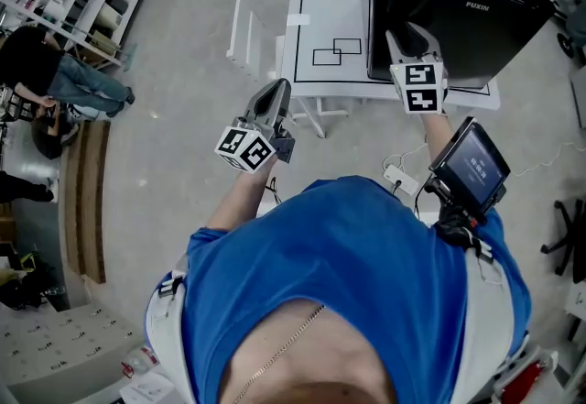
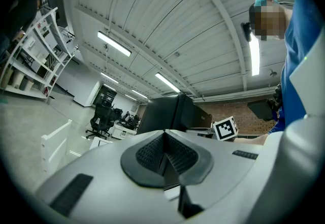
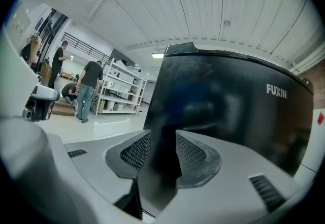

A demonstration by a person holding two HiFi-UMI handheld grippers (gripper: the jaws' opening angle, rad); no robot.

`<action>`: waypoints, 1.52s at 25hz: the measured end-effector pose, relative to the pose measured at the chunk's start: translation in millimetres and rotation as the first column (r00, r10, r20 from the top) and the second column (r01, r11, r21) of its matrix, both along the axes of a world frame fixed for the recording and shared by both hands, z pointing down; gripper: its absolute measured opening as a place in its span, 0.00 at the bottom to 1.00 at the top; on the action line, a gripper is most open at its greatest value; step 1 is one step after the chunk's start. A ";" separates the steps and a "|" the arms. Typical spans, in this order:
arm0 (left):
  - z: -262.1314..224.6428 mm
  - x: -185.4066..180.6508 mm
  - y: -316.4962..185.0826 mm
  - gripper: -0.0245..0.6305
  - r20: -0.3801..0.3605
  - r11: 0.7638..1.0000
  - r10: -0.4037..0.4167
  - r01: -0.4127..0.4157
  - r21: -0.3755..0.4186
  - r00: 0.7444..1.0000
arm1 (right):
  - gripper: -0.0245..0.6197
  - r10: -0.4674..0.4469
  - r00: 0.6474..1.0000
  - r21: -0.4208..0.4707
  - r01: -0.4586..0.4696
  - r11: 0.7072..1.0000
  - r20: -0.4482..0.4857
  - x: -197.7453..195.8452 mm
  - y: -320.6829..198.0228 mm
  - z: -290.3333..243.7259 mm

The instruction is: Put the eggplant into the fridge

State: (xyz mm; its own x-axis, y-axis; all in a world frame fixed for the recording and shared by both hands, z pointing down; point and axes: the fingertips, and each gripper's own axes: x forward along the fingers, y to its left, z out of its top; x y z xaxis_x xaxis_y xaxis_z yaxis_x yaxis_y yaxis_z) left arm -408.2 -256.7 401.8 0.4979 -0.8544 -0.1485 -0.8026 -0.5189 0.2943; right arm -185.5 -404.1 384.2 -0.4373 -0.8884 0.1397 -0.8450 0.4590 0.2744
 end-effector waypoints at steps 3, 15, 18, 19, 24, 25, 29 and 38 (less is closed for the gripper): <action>0.1 3.7 -1.0 0.05 0.000 1.000 0.005 -0.005 -0.001 1.000 | 0.28 -0.007 1.000 -0.009 0.007 1.000 0.002 -1.8 -2.1 1.2; 21.1 33.2 -14.2 0.05 0.004 0.999 0.032 -0.032 -0.005 0.999 | 0.26 -0.015 0.999 -0.018 0.016 1.000 0.037 16.5 6.3 19.2; 5.3 54.8 3.3 0.05 0.001 0.999 0.054 -0.054 -0.003 0.999 | 0.19 0.008 0.999 -0.015 -0.007 1.000 0.038 39.9 34.8 3.5; 0.5 62.1 8.1 0.05 -0.001 0.998 0.061 -0.061 -0.001 0.998 | 0.16 0.016 0.999 -0.012 -0.016 1.000 0.038 48.1 43.3 -1.2; -5.7 98.9 17.0 0.05 -0.003 0.996 0.094 -0.094 0.007 0.996 | 0.05 0.046 0.998 -0.004 -0.046 0.999 0.050 87.1 73.4 -8.6; -6.3 107.3 18.6 0.05 -0.004 0.995 0.100 -0.100 0.007 0.995 | 0.05 0.050 0.997 -0.003 -0.050 0.999 0.051 95.8 79.2 -9.0; -11.5 142.6 28.5 0.05 -0.007 0.992 0.128 -0.128 0.012 0.992 | 0.04 0.059 0.996 -0.006 -0.059 0.998 0.072 129.0 108.1 -15.4; -10.1 218.7 57.6 0.05 -0.013 0.982 0.188 -0.188 -0.001 0.982 | 0.04 0.104 0.988 -0.022 -0.102 0.995 0.117 205.1 176.9 -18.2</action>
State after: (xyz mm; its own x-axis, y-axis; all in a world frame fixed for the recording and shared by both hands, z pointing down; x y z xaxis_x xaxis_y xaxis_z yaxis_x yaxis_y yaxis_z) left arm -189.5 -199.1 391.6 0.6479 -0.7459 -0.1544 -0.6868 -0.6597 0.3053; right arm 19.5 -227.2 366.0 -0.3580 -0.9275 0.1074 -0.9138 0.3717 0.1636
